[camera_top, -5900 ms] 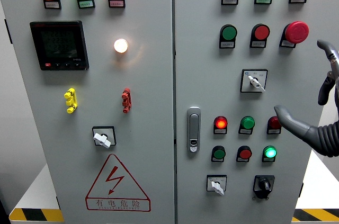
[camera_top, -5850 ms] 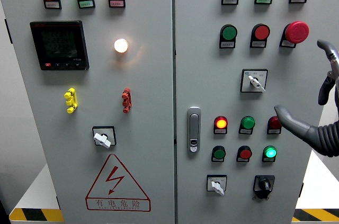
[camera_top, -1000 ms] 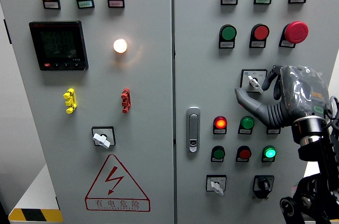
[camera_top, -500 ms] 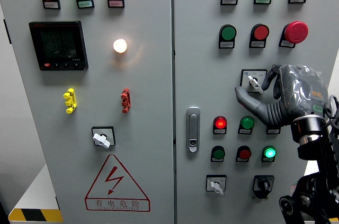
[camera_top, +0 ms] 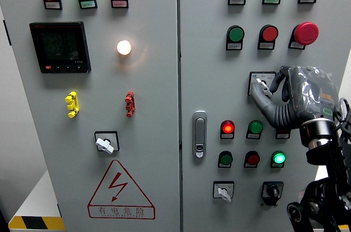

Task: Rotate and turn off gray switch
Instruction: 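Pinch the switch knob with the right hand and rotate it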

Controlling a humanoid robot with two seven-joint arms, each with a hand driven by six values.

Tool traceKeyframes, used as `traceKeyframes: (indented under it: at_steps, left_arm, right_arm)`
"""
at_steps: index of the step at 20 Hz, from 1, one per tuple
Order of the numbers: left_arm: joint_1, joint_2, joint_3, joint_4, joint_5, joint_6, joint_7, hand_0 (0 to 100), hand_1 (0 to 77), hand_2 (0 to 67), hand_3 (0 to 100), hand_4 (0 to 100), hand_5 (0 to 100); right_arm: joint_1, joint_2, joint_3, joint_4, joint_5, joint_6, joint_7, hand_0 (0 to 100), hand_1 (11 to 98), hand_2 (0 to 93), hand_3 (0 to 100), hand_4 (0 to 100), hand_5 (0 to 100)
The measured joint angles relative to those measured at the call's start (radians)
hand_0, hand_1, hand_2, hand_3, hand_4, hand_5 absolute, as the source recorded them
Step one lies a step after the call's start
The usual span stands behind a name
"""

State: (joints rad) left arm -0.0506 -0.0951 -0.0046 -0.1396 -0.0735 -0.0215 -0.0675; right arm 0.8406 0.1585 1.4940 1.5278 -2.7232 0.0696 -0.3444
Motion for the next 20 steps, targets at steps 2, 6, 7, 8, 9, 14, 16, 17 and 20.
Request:
traceKeyframes:
  at_steps: [2,6,7,8,9,14,16,17,20]
  left_arm:
    - [0.000,0.000,0.000,0.000,0.000,0.000,0.000,0,0.0,13.3,18,10,12]
    - [0.000,-0.001,0.000,0.000,0.000,0.000,0.000,0,0.0,13.2,18,10,12]
    - [0.000,-0.001,0.000,0.000,0.000,0.000,0.000,0,0.0,13.2,18,10,12]
    - [0.000,-0.001,0.000,0.000,0.000,0.000,0.000,0,0.0,13.2,18,10,12]
    - [0.000,-0.001,0.000,0.000,0.000,0.000,0.000,0,0.0,13.2,18,10,12]
    - [0.000,0.000,0.000,0.000,0.000,0.000,0.000,0,0.0,13.2,18,10,12]
    - [0.000,0.000,0.000,0.000,0.000,0.000,0.000,0,0.0,13.2,18,10,12]
    - [0.000,0.000,0.000,0.000,0.000,0.000,0.000,0,0.0,13.2,18,10,12]
    - [0.000,0.000,0.000,0.000,0.000,0.000,0.000,0,0.0,13.2,18,10,12]
  right_arm:
    - [0.000,0.0000,0.000,0.000,0.000,0.000,-0.002,55,33.7,74.3,98,97,100]
    - [0.000,0.0003,-0.001,0.000,0.000,-0.001,-0.002,58,34.7,74.4,98,97,100]
    - [0.000,0.0003,-0.001,0.000,0.000,-0.001,-0.002,60,34.9,74.3,98,97,100]
    - [0.000,0.0002,-0.001,0.000,-0.001,-0.001,-0.002,62,34.8,74.4,98,97,100]
    - [0.000,0.0000,-0.001,0.000,-0.001,-0.001,-0.002,63,35.0,74.4,98,98,100]
    - [0.000,0.0000,-0.002,0.001,-0.001,-0.001,-0.009,67,34.7,74.5,98,98,100]
    - [0.000,-0.0001,-0.002,0.002,-0.001,-0.001,-0.011,68,34.5,74.5,98,98,100]
    - [0.000,-0.0002,-0.002,0.002,-0.001,-0.001,-0.012,69,34.3,74.5,98,98,100]
    - [0.000,-0.0002,-0.002,0.003,-0.001,-0.003,-0.012,70,34.0,74.8,98,98,100]
